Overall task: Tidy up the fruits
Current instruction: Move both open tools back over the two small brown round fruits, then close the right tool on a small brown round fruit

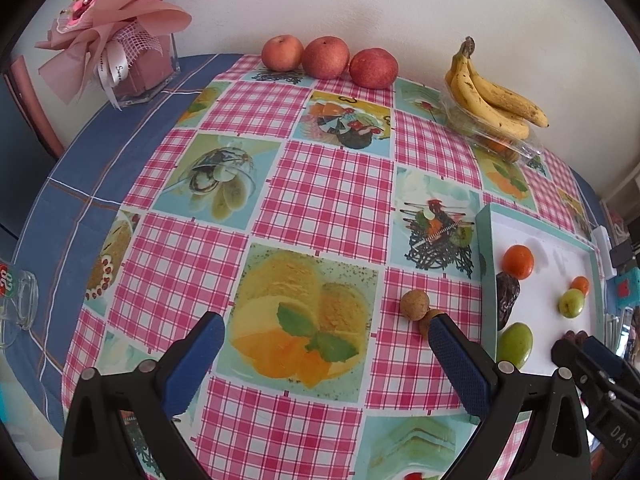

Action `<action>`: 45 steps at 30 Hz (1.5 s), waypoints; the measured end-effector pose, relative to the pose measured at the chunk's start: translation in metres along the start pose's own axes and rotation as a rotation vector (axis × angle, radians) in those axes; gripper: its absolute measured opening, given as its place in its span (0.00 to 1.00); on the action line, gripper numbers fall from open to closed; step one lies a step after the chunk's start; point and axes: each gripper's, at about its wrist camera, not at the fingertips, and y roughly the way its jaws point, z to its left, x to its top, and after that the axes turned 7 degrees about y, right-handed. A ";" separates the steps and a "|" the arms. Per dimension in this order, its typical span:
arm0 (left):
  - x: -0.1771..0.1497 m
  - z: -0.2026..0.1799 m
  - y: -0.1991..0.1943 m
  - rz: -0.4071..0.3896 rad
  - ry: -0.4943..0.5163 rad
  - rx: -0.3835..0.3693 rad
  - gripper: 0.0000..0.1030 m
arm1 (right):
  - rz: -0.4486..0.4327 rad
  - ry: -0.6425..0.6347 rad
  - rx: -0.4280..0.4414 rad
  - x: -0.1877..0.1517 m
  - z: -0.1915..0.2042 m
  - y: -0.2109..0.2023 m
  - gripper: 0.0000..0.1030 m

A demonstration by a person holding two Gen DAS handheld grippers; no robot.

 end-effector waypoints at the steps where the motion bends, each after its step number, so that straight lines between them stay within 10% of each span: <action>1: 0.001 0.001 0.000 -0.003 -0.004 -0.006 1.00 | -0.002 -0.003 0.010 0.000 0.002 0.001 0.81; 6: 0.004 0.002 0.001 -0.006 -0.017 -0.028 0.98 | -0.008 -0.009 0.046 0.001 0.014 0.003 0.80; 14: 0.010 0.002 0.010 0.007 -0.038 -0.042 0.89 | 0.023 -0.045 0.107 0.001 0.036 0.016 0.50; 45: 0.020 0.022 0.052 0.066 -0.172 -0.047 0.88 | 0.172 -0.078 0.119 -0.007 0.077 0.087 0.16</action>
